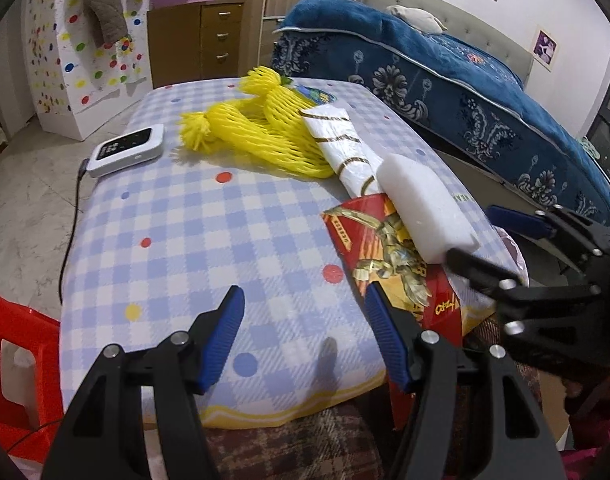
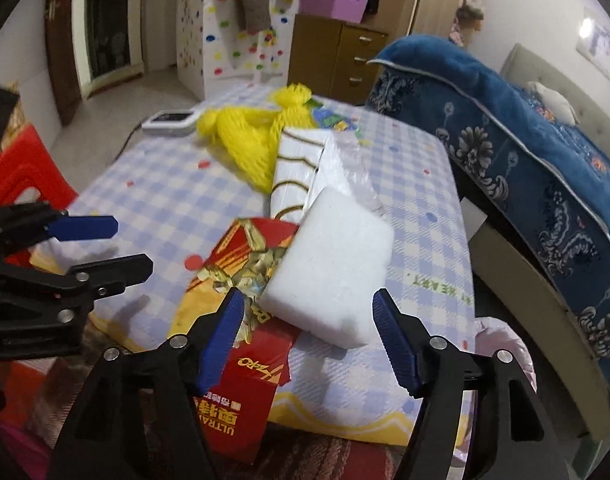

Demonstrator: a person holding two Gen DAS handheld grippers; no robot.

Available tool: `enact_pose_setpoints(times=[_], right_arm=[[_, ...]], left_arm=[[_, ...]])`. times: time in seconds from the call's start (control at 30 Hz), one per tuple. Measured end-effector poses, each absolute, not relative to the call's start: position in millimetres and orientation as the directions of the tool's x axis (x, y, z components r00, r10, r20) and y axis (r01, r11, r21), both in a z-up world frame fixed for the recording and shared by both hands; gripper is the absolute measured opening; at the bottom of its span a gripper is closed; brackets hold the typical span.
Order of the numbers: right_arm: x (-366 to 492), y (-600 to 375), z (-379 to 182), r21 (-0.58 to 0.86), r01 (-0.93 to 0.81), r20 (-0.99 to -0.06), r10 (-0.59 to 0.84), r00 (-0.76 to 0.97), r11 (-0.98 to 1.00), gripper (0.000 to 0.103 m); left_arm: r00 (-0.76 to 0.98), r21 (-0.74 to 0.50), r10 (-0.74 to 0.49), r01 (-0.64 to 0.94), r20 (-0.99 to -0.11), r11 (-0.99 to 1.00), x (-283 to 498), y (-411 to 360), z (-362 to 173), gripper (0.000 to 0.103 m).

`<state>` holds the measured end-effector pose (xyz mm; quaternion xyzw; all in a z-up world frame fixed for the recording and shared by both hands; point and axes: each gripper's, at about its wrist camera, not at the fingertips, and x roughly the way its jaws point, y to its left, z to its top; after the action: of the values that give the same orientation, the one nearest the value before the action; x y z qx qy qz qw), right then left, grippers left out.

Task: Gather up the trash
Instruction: 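Grasp the red ULTRAMAN box with the left gripper and lift it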

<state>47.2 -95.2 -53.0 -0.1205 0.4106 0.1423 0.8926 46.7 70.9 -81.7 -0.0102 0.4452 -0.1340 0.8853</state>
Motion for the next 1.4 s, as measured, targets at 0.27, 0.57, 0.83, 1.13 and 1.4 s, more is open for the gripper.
enact_pose_setpoints(times=[0.27,0.57,0.83,1.13,1.4], right_arm=[[21,-117,-31,-0.038,-0.3,-0.739,0.175,0.651,0.953,0.066],[-10,-136,-23,-0.009,-0.243,-0.718,0.163,0.677,0.97,0.047],[-35,-150,-21,-0.008,-0.217,-0.7,0.149,0.699,0.976,0.047],[-37,-160,-29,0.015,-0.199,-0.705,0.151,0.693,0.98,0.048],[-30,-158,-39,0.028,-0.225,-0.718,0.176,0.673,0.974,0.049]], left_arm=[[0.563,-0.133,-0.268,0.27,-0.781,0.954,13,65,-81,0.061],[0.522,-0.094,-0.295,0.377,-0.8,0.921,-28,24,-96,0.061],[0.518,-0.065,-0.258,0.361,-0.816,0.93,-32,6,-114,0.061],[0.524,-0.072,-0.214,0.278,-0.824,0.958,-20,5,-142,0.061],[0.491,-0.175,-0.305,0.293,-0.816,0.94,-10,5,-153,0.061]])
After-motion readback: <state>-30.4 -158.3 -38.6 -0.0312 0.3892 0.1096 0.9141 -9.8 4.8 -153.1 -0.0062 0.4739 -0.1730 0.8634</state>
